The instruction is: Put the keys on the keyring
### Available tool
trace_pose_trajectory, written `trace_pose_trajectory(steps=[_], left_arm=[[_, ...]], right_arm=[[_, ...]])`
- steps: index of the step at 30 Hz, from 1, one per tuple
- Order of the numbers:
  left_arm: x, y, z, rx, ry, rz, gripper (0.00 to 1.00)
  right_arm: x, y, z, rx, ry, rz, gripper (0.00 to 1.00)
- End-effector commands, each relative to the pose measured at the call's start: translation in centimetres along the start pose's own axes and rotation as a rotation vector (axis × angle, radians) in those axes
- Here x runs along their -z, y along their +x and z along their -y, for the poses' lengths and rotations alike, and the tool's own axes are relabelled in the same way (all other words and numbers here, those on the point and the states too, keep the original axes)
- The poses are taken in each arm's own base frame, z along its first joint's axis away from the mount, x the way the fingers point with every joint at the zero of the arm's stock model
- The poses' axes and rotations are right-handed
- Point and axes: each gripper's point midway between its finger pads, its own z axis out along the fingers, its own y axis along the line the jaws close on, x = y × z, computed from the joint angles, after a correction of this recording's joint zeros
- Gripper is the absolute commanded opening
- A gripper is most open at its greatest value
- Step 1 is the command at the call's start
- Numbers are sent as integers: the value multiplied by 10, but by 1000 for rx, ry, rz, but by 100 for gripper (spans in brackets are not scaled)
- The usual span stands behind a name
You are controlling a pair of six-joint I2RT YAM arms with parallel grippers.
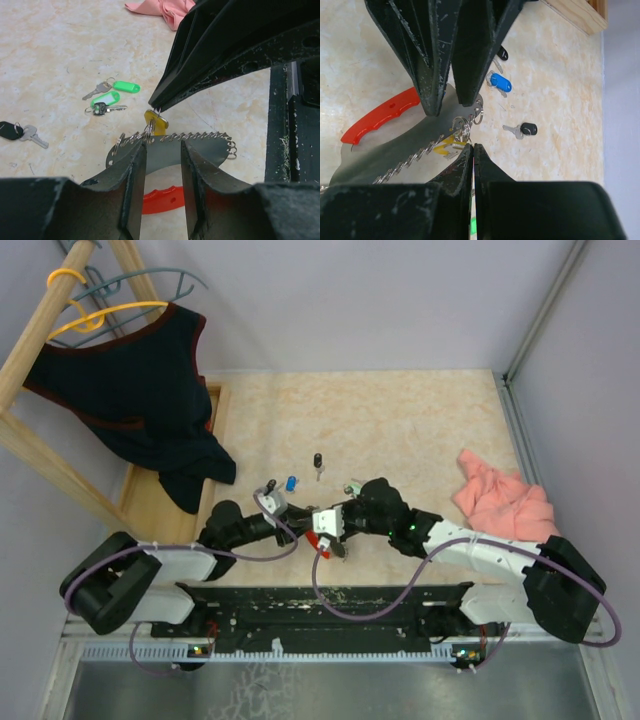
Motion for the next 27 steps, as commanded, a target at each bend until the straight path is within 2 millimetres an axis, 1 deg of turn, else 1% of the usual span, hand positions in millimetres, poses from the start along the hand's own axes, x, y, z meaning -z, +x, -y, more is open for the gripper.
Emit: trace_pose_trajectory(steps=[1,9,14,19,24,27], left_arm=[[-8,-8,2,-87,69,-15,40],[-17,-4,-1,-151,115,-72,38],[-22,-1,-2,-154,138,-95,35],[-25,6,-2,-139,151,-123,32],[-25,9,-3,-132,148,-134,26],[-26,10,-4,-127,146,-141,19]], right_arm=[[7,-36,31,59,64,96,0],[5,-37,27,56,47,106,0],[5,-37,29,56,51,107,0],[5,-37,29,55,53,103,0],[5,-36,30,53,56,102,0],[5,-37,30,51,57,104,0]])
